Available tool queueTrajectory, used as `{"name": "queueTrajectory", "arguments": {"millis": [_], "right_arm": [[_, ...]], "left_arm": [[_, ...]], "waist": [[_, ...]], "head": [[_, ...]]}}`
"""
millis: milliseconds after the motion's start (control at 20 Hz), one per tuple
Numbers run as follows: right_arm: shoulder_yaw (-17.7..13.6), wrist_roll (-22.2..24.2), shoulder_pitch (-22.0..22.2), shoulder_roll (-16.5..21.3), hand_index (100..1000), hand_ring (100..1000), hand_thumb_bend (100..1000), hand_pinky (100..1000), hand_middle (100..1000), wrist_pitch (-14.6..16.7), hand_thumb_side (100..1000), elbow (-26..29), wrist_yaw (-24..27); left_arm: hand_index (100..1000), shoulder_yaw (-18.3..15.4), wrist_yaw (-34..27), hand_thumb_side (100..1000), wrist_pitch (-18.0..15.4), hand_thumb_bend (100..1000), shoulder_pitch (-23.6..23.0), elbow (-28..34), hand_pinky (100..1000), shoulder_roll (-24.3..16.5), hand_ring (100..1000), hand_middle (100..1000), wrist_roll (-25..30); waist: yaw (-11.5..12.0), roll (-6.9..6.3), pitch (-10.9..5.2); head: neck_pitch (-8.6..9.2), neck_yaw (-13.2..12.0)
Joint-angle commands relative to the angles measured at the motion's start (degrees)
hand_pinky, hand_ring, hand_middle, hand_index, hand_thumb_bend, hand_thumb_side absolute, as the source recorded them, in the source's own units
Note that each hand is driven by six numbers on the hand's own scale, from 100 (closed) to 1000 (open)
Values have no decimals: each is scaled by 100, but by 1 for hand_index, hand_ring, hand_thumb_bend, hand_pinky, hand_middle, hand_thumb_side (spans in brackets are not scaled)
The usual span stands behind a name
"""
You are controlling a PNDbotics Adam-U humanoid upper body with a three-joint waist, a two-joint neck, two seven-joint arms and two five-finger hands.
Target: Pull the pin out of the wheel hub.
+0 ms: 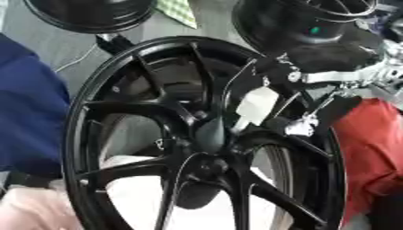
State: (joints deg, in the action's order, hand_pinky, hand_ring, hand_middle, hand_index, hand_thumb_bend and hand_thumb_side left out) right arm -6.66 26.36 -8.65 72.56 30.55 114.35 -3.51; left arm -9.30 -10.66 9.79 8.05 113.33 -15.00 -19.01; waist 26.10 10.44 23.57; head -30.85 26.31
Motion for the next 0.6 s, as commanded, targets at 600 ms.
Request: {"name": "queueTrajectory", "arguments": {"millis": [600], "right_arm": [[-65, -73, 84, 35, 890, 889, 100, 884, 794, -62, 133, 24, -125]], "left_arm": [[696, 11, -7, 395, -10, 665, -14, 126, 656, -16, 522, 468, 24]], "waist": [[-15, -21, -43]], "head": [[112, 2]]}}
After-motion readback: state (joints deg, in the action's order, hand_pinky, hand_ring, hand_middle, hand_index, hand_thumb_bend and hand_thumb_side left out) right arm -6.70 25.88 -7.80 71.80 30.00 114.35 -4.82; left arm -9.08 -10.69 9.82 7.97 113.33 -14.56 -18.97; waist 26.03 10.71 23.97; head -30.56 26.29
